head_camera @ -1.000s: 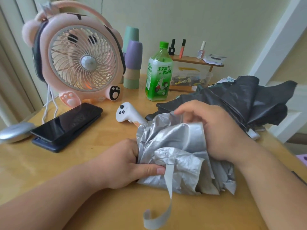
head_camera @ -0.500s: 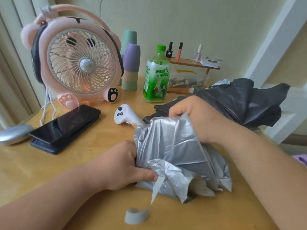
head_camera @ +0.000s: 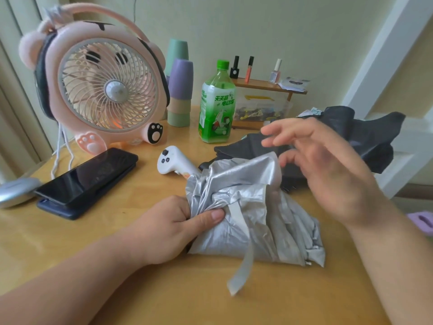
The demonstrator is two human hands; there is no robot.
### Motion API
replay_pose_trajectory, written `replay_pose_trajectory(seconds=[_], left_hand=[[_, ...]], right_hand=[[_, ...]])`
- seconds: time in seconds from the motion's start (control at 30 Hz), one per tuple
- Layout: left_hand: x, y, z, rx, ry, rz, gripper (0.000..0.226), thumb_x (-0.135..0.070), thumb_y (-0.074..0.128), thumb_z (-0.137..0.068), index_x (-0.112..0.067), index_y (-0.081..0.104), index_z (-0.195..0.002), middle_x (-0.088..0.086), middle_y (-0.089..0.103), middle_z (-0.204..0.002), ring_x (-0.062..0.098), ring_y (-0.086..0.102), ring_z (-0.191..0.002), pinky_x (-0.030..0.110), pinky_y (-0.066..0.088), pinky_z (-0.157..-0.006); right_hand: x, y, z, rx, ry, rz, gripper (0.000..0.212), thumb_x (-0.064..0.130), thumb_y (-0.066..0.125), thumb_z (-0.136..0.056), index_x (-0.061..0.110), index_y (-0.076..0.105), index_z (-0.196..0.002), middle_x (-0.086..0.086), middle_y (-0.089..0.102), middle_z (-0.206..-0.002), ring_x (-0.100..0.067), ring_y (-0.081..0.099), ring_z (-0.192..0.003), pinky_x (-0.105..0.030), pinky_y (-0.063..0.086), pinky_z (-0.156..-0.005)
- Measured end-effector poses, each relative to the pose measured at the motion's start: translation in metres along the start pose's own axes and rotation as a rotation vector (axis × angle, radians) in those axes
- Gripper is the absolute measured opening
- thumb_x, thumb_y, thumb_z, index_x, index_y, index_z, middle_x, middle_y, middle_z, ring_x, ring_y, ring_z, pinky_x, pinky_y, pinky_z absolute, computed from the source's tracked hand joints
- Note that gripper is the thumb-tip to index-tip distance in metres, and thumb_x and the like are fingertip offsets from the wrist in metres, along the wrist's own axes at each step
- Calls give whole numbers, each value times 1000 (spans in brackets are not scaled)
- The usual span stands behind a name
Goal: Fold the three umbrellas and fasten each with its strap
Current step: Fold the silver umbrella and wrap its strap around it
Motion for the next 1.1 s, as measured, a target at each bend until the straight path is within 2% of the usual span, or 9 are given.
replay_pose_trajectory(seconds=[0.1,0.2,0.37,0.47,0.63,0.83,0.9,1.0,1.1], left_hand=[[2,0,0,-8,-12,6,45,-49,54,-97,-31,65,-57,-17,53,-54,1,44,-52,16,38,-55],[3,-1,0,-11,14,-7,49,-58,53,-97,-24,65,-64,-11,53,-58,5,45,-56,21,40,-56],[-1,-1,3,-13,107,-101,61,-67,51,-93,-11,63,-73,3,61,-68,19,52,-61,31,48,-58],[-6,-5,5,-41,125,-161,64,-75,56,-86,-14,57,-69,0,55,-66,16,47,-60,33,46,-56],[0,-14,3,-16,-250,-333,65,-81,78,-53,-26,69,-84,-9,67,-68,3,54,-59,22,50,-61],[-5,-29,1,-318,-456,-283,58,-73,72,-69,-17,60,-77,-11,62,-57,1,53,-48,18,42,-47],[-18,-37,1,-462,-358,-302,63,-70,76,-67,-25,51,-103,-15,65,-96,2,63,-85,26,53,-73],[-72,-43,-5,-497,129,-544,84,-67,80,-69,-32,42,-136,-15,44,-134,6,42,-129,29,34,-107],[-85,-26,-23,-229,255,-706,60,-79,61,-67,-39,66,-111,-17,52,-132,12,40,-129,47,36,-107]], right_hand=[[-2,10,16,125,115,223,78,77,80,-63,40,53,-126,7,60,-132,-22,60,-120,-47,51,-90],[-24,31,29,182,340,287,114,47,99,-55,62,28,-143,15,68,-120,-5,68,-110,-29,56,-91],[-34,31,17,-135,262,-29,59,3,83,-80,33,57,-124,6,75,-82,-7,69,-71,-18,54,-67],[-51,31,20,-215,274,-157,48,6,82,-80,25,61,-118,0,76,-91,-8,71,-84,-19,55,-75],[-69,30,32,-323,329,-337,38,-2,66,-93,19,60,-124,-11,77,-84,-20,72,-84,-29,58,-79],[-72,26,34,-373,313,-296,31,21,69,-95,40,68,-119,-48,52,-90,-40,53,-69,-34,44,-72],[-73,27,34,-357,301,-308,31,26,68,-94,43,69,-120,-48,48,-78,-47,48,-61,-34,40,-72],[-68,27,35,-356,273,-281,29,22,67,-99,37,68,-124,-33,44,-61,-28,40,-52,-23,39,-60],[-62,29,37,-349,244,-281,32,28,66,-94,44,69,-121,-47,49,-76,-46,42,-56,-31,40,-63]])
Point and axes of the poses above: each hand's wrist, its own z-axis away from the middle knuckle, its own y-axis out of the palm, x = y × z, the point moved 10 cm from there along -z, towards the middle knuckle
